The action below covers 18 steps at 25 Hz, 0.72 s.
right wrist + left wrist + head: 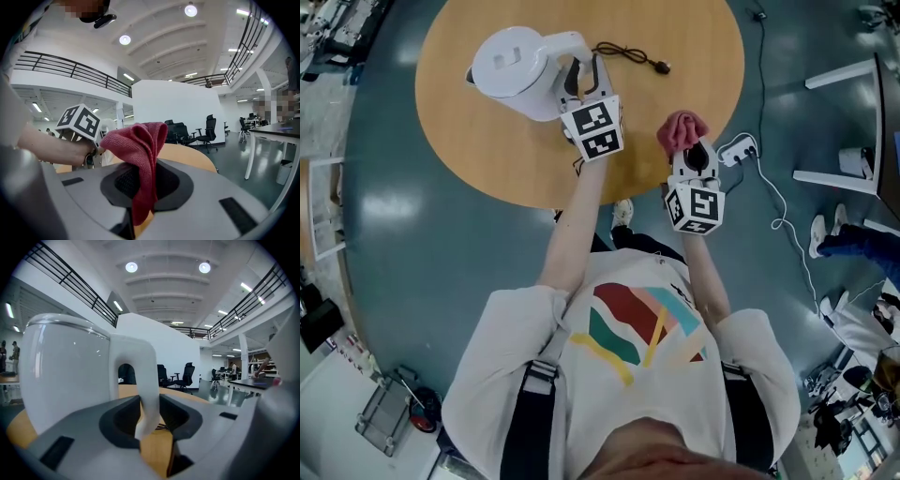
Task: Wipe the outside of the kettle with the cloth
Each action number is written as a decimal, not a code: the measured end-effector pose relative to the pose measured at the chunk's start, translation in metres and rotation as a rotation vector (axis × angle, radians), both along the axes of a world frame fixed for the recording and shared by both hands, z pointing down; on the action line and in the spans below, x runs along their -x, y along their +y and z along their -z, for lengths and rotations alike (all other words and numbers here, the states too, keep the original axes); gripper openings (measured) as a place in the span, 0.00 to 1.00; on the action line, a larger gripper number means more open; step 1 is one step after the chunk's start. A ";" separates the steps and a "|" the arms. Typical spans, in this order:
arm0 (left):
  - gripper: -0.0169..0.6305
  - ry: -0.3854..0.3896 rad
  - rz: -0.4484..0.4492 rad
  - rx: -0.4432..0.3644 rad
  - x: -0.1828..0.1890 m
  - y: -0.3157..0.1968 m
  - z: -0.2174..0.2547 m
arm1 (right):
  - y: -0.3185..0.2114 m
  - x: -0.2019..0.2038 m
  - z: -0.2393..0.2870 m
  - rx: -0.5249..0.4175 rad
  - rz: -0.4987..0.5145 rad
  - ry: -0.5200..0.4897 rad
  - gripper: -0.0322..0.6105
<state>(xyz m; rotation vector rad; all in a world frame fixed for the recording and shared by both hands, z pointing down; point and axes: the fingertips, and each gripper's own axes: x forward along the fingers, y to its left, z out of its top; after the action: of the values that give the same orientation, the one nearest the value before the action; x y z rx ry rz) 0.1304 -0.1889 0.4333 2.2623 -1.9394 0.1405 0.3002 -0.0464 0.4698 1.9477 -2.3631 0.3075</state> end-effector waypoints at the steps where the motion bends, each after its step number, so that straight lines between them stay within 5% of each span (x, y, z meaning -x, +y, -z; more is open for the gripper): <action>1: 0.29 -0.004 -0.016 -0.002 -0.001 0.006 0.000 | 0.003 0.002 0.001 -0.004 0.007 0.001 0.12; 7: 0.28 -0.017 -0.086 -0.018 -0.002 0.052 -0.002 | 0.019 0.018 0.003 -0.016 0.064 0.007 0.12; 18: 0.23 -0.079 -0.039 -0.033 0.038 0.126 -0.005 | 0.027 0.087 0.026 -0.075 0.264 0.018 0.12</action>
<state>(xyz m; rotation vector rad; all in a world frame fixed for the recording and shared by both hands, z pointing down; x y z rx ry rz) 0.0919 -0.0629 0.4381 2.3506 -1.9507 0.2070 0.2134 -0.0198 0.4438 1.6286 -2.6148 0.1862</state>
